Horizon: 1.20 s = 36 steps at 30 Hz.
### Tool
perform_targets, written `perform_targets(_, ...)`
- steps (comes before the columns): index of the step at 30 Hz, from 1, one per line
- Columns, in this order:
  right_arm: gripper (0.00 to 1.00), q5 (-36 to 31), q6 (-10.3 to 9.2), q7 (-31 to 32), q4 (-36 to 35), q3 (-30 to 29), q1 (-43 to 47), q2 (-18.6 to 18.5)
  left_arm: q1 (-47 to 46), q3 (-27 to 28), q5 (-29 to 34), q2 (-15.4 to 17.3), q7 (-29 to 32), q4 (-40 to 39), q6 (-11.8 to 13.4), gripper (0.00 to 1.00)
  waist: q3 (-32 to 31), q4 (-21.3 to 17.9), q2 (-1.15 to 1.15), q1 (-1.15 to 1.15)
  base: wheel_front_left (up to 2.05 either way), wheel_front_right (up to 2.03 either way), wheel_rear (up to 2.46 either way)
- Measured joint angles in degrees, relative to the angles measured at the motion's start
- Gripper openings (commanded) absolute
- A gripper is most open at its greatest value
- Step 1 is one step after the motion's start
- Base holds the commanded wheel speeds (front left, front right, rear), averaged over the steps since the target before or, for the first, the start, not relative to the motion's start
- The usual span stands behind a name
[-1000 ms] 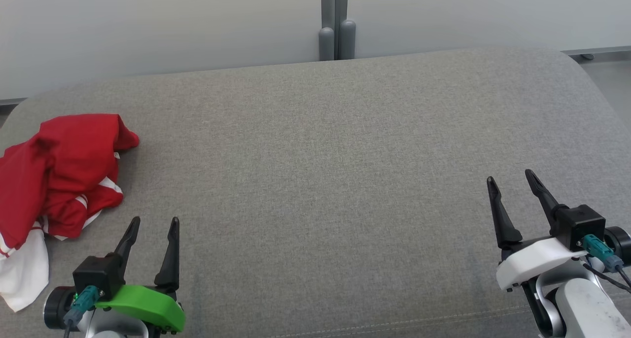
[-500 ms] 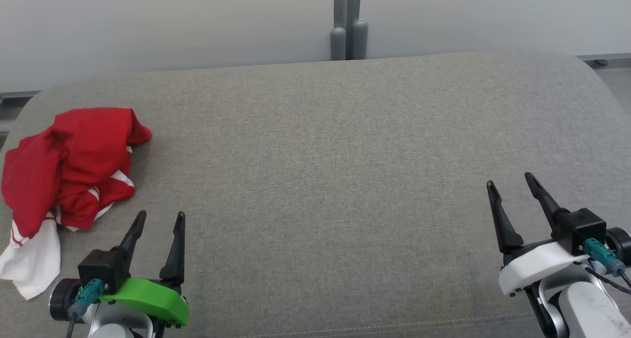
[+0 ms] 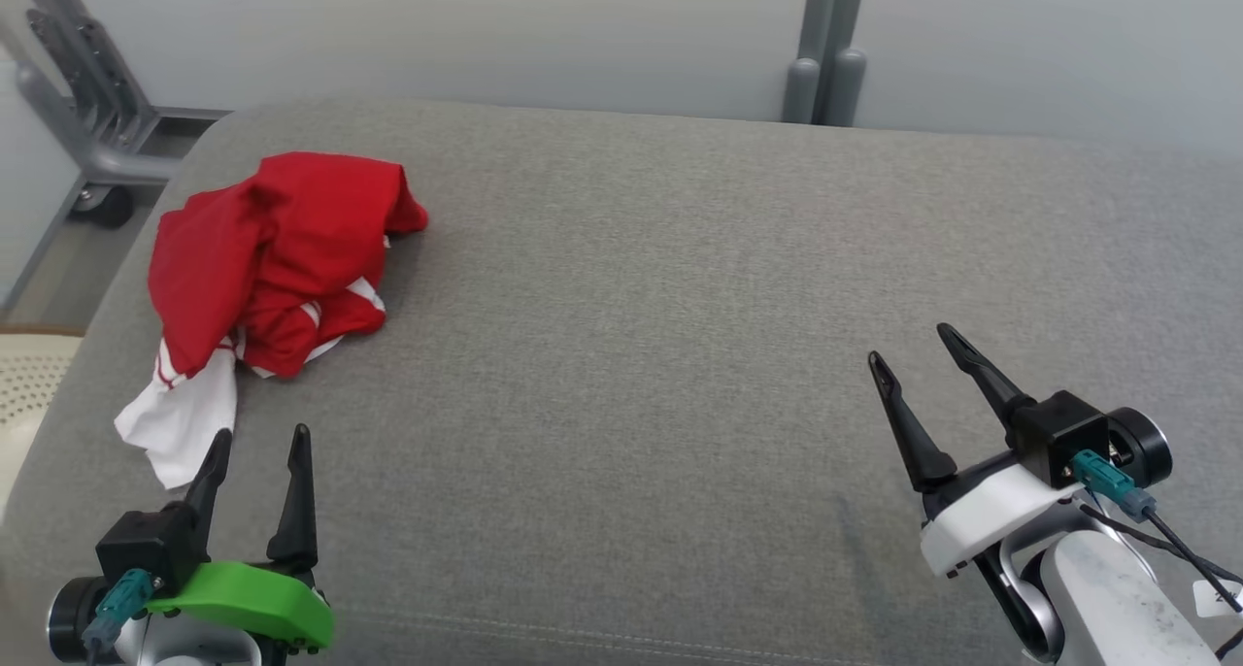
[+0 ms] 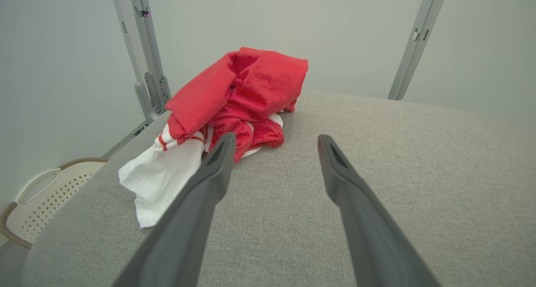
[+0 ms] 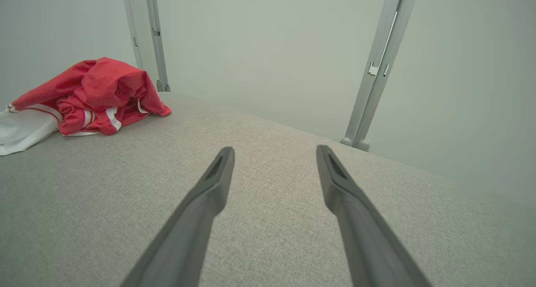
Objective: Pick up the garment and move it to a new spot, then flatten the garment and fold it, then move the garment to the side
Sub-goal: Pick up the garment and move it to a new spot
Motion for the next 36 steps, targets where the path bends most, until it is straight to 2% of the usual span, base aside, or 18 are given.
perform_targets(6,1.0,0.04,-0.1,0.0,0.37,-2.65,0.37,-0.35,-0.07,-1.44,0.01,-0.05,0.0,1.27,0.0,1.0,-0.02,4.73,0.0,0.0,0.0,0.0,0.0)
perform_targets(12,1.0,0.01,-0.05,0.0,0.35,-2.13,0.46,-0.03,-0.14,-0.14,-0.1,-0.26,0.0,1.29,-0.01,1.0,0.34,8.62,0.0,0.0,0.0,0.0,0.0)
perform_targets(19,1.0,-0.67,0.24,0.0,-0.12,-1.66,-0.3,-0.18,-3.52,-2.37,-0.12,1.37,0.0,2.43,-0.01,1.0,2.71,9.79,0.0,0.0,0.0,0.0,0.0)
perform_targets(23,1.0,-1.18,0.27,0.0,-0.87,-1.58,-2.04,-0.71,-6.86,-3.5,-2.16,2.68,0.41,4.13,-0.02,1.0,4.62,9.78,0.0,0.0,0.0,0.0,0.0)
perform_targets(25,1.0,-1.75,0.63,0.0,-1.26,-1.6,-2.82,-1.12,-9.12,-4.47,-3.91,3.72,3.23,5.25,-0.03,1.0,5.68,9.72,0.0,0.0,0.0,0.0,0.0)
perform_targets(29,1.0,-2.6,0.77,0.0,-2.08,-1.65,-5.04,-2.36,-19.22,-8.23,-7.59,8.51,15.15,7.69,-0.04,1.0,8.62,9.58,0.0,0.0,0.0,0.0,0.0)
perform_targets(32,1.0,-2.99,1.05,-0.01,-2.66,-1.25,-7.11,-2.44,-24.19,-10.17,-12.92,9.92,23.17,8.98,-0.29,1.0,10.57,9.41,0.0,0.0,0.0,0.0,0.0)
perform_targets(36,1.0,-3.02,1.24,-0.15,-3.18,-0.94,-9.46,-2.43,-29.59,-9.23,-21.24,10.82,32.14,10.72,-0.38,1.0,13.31,8.95,0.0,0.0,0.0,0.0,0.0)
